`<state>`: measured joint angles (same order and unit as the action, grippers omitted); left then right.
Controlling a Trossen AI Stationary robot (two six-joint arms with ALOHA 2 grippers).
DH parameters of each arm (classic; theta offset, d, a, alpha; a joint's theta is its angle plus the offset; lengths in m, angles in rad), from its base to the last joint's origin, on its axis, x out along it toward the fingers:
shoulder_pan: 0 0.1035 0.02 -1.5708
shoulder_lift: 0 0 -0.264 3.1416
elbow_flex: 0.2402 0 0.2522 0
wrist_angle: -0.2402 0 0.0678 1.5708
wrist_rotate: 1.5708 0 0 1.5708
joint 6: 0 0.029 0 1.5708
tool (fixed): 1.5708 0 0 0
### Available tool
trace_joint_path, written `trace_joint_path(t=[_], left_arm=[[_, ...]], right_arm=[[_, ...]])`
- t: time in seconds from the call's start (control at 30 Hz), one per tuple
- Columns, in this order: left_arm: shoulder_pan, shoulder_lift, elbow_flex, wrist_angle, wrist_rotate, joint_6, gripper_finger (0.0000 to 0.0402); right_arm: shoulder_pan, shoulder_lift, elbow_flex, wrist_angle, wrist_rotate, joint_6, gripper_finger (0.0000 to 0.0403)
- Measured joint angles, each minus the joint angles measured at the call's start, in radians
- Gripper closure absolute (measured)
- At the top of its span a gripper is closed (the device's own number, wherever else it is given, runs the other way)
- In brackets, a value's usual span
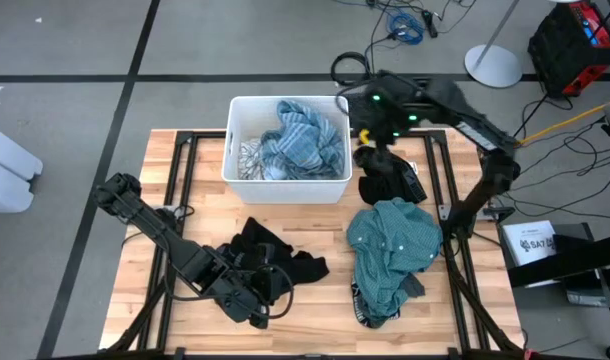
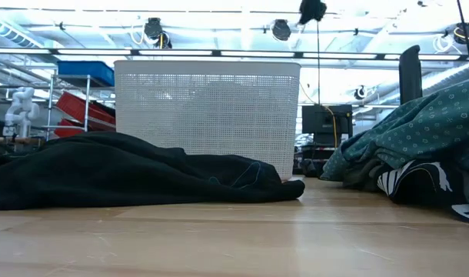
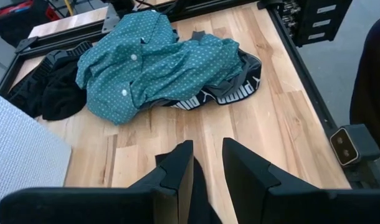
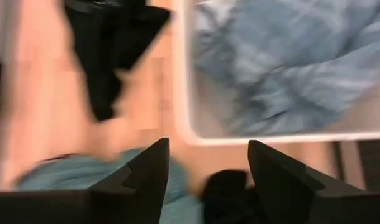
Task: Sort clothes
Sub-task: Put the green shirt into the white bin
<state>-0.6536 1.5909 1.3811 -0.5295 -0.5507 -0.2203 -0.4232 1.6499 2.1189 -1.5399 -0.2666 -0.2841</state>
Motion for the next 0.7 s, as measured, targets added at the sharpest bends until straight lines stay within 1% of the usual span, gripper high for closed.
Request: trace_joint_path(t=[0.07,0.13,0.23,0.3,0.37,0.5,0.7], left_arm=[[0.005,0.000,0.000,-0.003,0.000,0.000,0.0306],[0.010,0.000,0.000,-0.003,0.000,0.000,0.0306],[0.013,0.000,0.000,-0.004,0.000,-0.002,0.0306],[0.014,0.000,0.000,-0.004,0.001,-0.002,0.0306],[0.013,0.000,0.000,-0.004,0.001,-0.007,0.0306],[0.011,0.000,0.000,-0.004,0.002,-0.007,0.0306],[0.012,0.005,0.000,-0.002,0.003,-0.009,0.0306]], right_arm=[[0.001,-0.031,-0.001,-0.037,-0.066,0.037,0.0199],[0.009,-0.077,-0.033,-0.023,-0.125,0.083,0.0199],[0.041,-0.154,-0.113,-0.022,-0.155,0.108,0.0199],[0.068,-0.210,-0.206,-0.020,-0.157,0.137,0.0199],[0.095,-0.269,-0.318,0.024,-0.156,0.180,0.0199],[0.155,-0.394,-0.567,0.154,-0.153,0.272,0.0199],[0.236,-0.510,-0.899,0.330,-0.153,0.372,0.0199]])
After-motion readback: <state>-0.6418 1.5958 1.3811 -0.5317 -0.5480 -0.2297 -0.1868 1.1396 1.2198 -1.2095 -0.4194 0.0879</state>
